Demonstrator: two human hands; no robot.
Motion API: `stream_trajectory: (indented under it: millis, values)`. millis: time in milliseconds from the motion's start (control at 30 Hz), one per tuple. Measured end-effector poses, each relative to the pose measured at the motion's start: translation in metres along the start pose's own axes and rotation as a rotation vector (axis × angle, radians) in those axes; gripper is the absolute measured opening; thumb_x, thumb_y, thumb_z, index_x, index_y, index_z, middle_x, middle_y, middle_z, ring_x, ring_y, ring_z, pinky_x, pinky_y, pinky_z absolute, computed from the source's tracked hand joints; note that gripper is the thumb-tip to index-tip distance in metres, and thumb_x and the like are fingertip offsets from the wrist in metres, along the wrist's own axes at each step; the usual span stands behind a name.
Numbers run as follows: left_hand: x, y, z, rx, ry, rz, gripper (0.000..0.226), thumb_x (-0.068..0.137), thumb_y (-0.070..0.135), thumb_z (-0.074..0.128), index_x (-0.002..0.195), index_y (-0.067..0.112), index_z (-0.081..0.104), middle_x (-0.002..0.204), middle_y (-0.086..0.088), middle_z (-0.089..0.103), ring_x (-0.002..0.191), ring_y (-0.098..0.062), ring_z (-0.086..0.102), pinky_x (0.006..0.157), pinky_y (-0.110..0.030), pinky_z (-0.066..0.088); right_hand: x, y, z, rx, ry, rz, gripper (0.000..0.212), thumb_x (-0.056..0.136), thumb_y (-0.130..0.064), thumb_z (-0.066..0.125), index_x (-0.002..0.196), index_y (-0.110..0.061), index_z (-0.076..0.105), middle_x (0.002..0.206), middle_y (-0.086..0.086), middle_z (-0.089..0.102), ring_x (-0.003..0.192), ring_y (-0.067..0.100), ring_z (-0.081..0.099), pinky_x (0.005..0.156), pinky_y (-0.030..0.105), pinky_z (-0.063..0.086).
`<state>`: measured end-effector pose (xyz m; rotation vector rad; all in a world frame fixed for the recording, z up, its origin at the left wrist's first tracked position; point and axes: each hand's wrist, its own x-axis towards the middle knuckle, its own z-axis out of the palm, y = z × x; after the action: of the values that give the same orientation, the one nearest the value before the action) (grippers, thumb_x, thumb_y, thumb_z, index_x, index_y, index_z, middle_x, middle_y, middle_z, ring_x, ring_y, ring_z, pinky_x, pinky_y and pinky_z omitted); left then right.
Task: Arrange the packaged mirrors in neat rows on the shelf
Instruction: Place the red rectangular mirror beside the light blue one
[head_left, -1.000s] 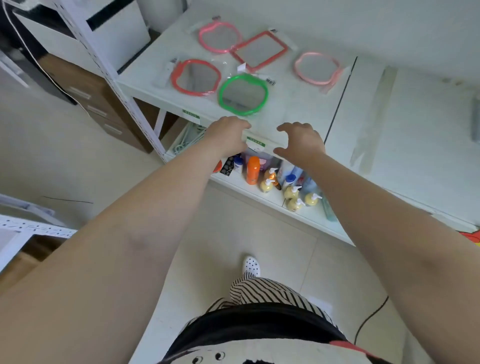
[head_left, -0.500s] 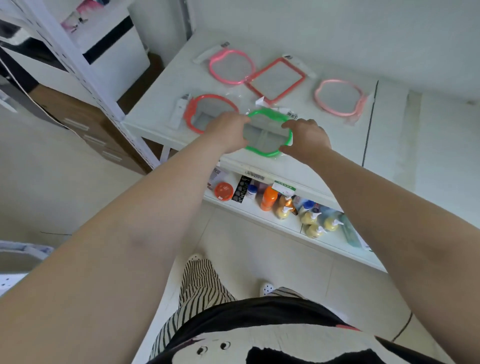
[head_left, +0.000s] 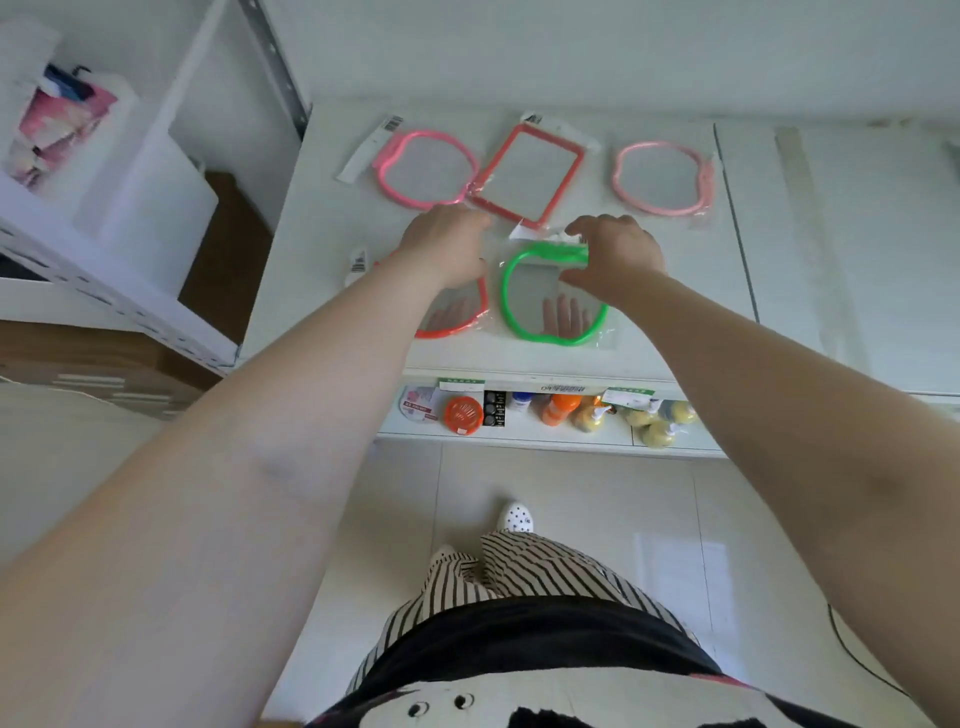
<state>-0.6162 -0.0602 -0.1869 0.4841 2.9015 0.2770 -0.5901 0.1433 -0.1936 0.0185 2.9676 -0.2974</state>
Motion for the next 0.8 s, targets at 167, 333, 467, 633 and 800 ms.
stream_trajectory:
  millis: [167, 333, 467, 633, 800]
  values:
    - [0.036, -0.011, -0.003, 0.031, -0.003, -0.004, 0.048, 0.080, 0.018, 0.062, 0.127, 0.017, 0.056, 0.130, -0.014, 0.056, 0.120, -0.036, 0.053, 0.095, -0.039, 0.046, 0.035, 0.000, 0.003, 0.024, -0.002, 0.027, 0.057, 0.084, -0.034, 0.068, 0.136, -0.026, 0.047, 0.130, 0.005, 0.057, 0.125, 0.027, 0.046, 0.097, 0.035, 0.040]
    - [0.076, -0.022, -0.004, 0.030, -0.008, -0.011, 0.048, 0.081, 0.019, 0.060, 0.128, 0.016, 0.054, 0.129, -0.015, 0.055, 0.121, -0.036, 0.052, 0.096, -0.041, 0.045, 0.067, 0.006, 0.003, 0.047, 0.004, 0.059, 0.058, 0.084, -0.035, 0.067, 0.137, -0.023, 0.047, 0.132, 0.005, 0.057, 0.127, 0.028, 0.045, 0.098, 0.035, 0.041]
    - [0.100, -0.029, 0.001, -0.059, 0.010, -0.046, 0.037, 0.085, 0.023, 0.058, 0.118, 0.009, 0.058, 0.122, -0.016, 0.060, 0.116, -0.035, 0.055, 0.088, -0.038, 0.045, 0.084, 0.009, 0.008, 0.109, 0.003, 0.125, 0.059, 0.083, -0.039, 0.068, 0.137, -0.024, 0.047, 0.132, 0.003, 0.058, 0.127, 0.027, 0.047, 0.098, 0.038, 0.044]
    - [0.123, -0.034, 0.014, -0.125, 0.003, -0.072, 0.033, 0.088, 0.028, 0.056, 0.113, 0.007, 0.060, 0.118, -0.016, 0.062, 0.114, -0.035, 0.056, 0.089, -0.039, 0.047, 0.097, 0.009, 0.029, 0.239, 0.002, 0.238, 0.057, 0.084, -0.037, 0.068, 0.136, -0.023, 0.048, 0.134, 0.001, 0.057, 0.127, 0.023, 0.049, 0.101, 0.034, 0.042]
    - [0.148, -0.040, 0.026, -0.089, -0.042, -0.047, 0.035, 0.089, 0.024, 0.054, 0.116, 0.003, 0.059, 0.119, -0.020, 0.061, 0.113, -0.038, 0.056, 0.089, -0.039, 0.047, 0.118, 0.005, 0.042, 0.249, 0.036, 0.306, 0.051, 0.087, -0.038, 0.062, 0.133, -0.018, 0.050, 0.132, 0.006, 0.057, 0.126, 0.027, 0.048, 0.099, 0.035, 0.042]
